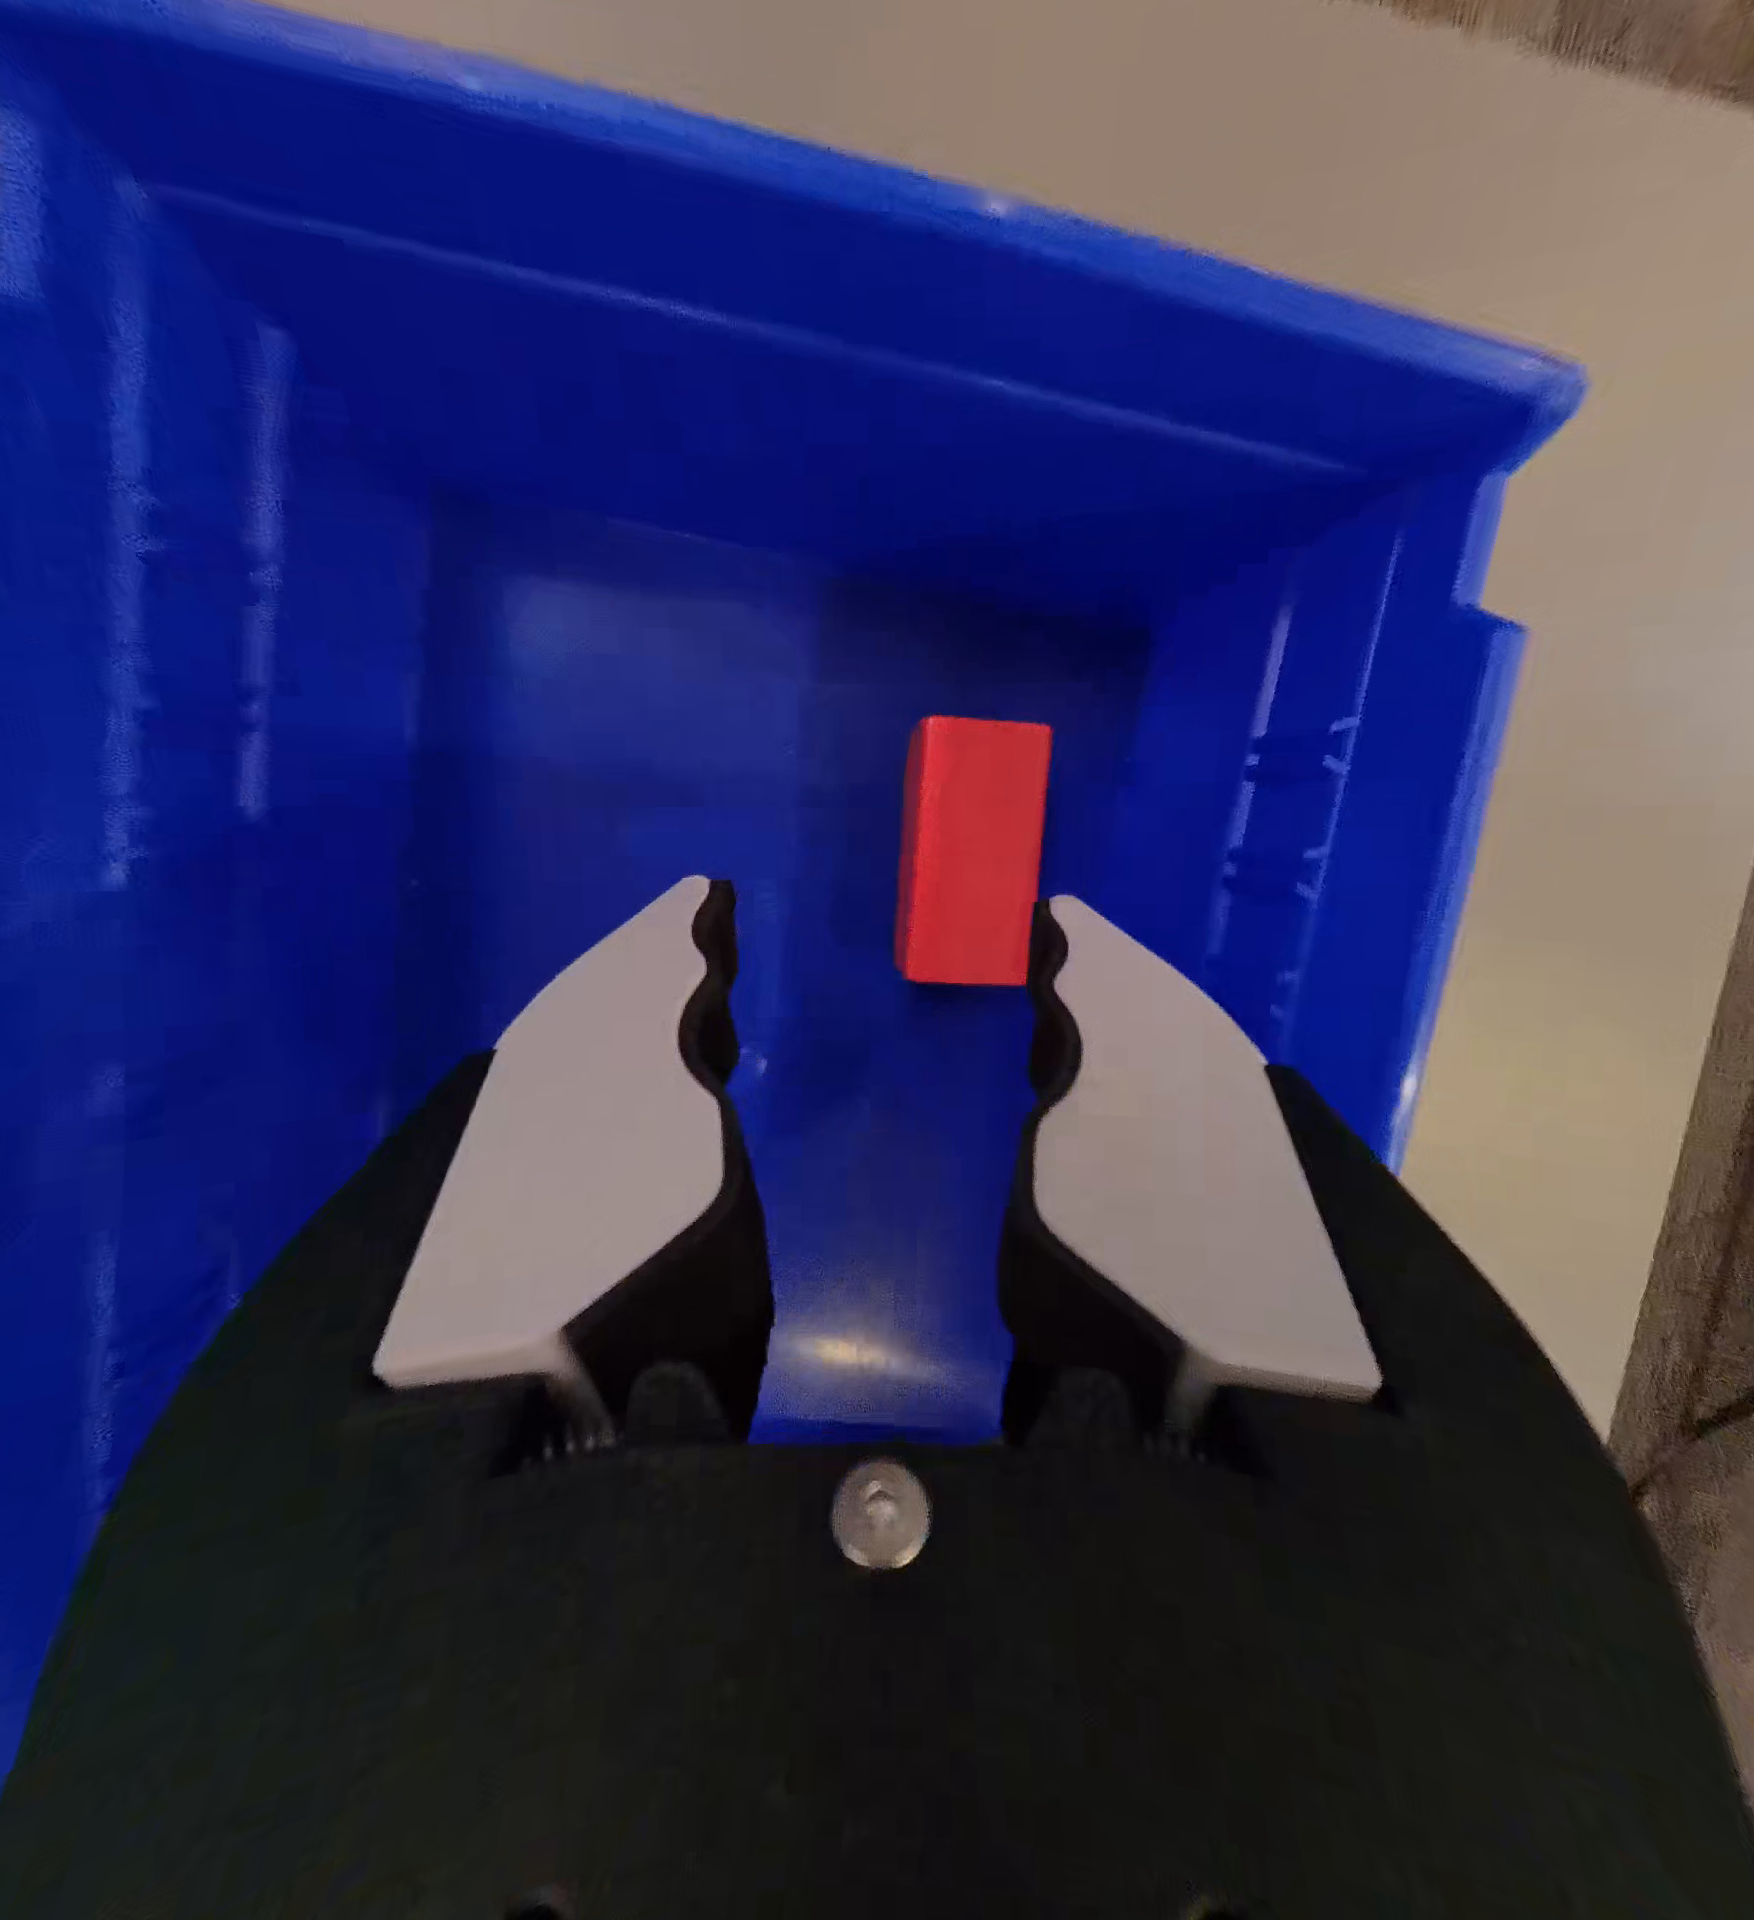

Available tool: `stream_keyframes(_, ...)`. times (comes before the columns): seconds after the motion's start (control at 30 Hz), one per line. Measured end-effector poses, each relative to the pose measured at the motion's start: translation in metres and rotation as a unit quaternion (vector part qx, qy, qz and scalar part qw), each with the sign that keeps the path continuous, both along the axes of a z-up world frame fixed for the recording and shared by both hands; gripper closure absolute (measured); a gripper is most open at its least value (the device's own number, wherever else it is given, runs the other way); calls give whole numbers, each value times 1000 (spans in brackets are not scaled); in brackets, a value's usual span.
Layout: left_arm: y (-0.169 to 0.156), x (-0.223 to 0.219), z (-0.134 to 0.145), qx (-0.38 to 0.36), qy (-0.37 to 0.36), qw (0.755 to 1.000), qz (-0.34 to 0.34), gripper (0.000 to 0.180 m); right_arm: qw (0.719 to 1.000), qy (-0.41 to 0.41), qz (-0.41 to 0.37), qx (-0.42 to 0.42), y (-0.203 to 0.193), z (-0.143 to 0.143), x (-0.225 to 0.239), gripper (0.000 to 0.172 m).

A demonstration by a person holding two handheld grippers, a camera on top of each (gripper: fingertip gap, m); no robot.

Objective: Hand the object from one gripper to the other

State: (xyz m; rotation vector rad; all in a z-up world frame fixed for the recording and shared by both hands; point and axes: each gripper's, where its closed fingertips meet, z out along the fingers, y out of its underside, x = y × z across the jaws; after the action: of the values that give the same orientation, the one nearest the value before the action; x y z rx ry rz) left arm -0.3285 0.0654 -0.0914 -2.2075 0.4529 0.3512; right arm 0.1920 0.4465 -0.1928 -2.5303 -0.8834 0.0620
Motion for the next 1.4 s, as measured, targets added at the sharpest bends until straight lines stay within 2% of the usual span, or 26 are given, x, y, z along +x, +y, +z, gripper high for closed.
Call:
stream_keyframes(0.1, -7, -12, -57, -120, -15, 993, 10, 109, 999, 13, 24, 27, -19, 20, -8, 119)
stream_keyframes(0.2, -1, -17, -105, -197, -31, 980, 26, 102, 998, 28, 48, 43, -37, 33, -18, 121)
stream_keyframes(0.37, 7, -31, -145, -242, -55, 966, 69, 103, 994, 24, 87, 60, -59, 42, -35, 121)
stream_keyframes(0.5, 7, -37, -156, -251, -57, 963, 75, 106, 991, 38, 107, 66, -68, 49, -48, 121)
stream_keyframes(0.57, 7, -35, -158, -256, -61, 962, 68, 116, 990, 39, 114, 67, -71, 50, -53, 121)
stream_keyframes(0.8, 9, -34, -163, -261, -63, 961, 66, 114, 988, 46, 131, 73, -83, 56, -63, 122)
stream_keyframes(0.93, 14, -37, -162, -243, -72, 965, 71, 114, 983, 56, 145, 95, -94, 74, -70, 121)
stream_keyframes(1.0, 15, -39, -155, -225, -70, 969, 72, 114, 977, 62, 153, 136, -101, 98, -75, 120)
stream_keyframes(1.07, 19, -37, -135, -186, -81, 977, 65, 114, 963, 67, 172, 194, -117, 132, -83, 120)
stream_keyframes(1.13, 22, -35, -106, -135, -89, 985, 59, 114, 943, 106, 220, 227, -149, 166, -108, 121)
stream_keyframes(1.23, 28, -8, -43, -16, -164, 986, 4, 114, 888, 167, 332, 271, -213, 205, -165, 119)
stream_keyframes(1.3, 28, 24, 9, 69, -246, 965, -61, 114, 835, 193, 414, 307, -259, 217, -208, 118)
stream_keyframes(1.4, 21, 81, 82, 170, -380, 892, -175, 114, 754, 185, 510, 371, -318, 216, -267, 121)
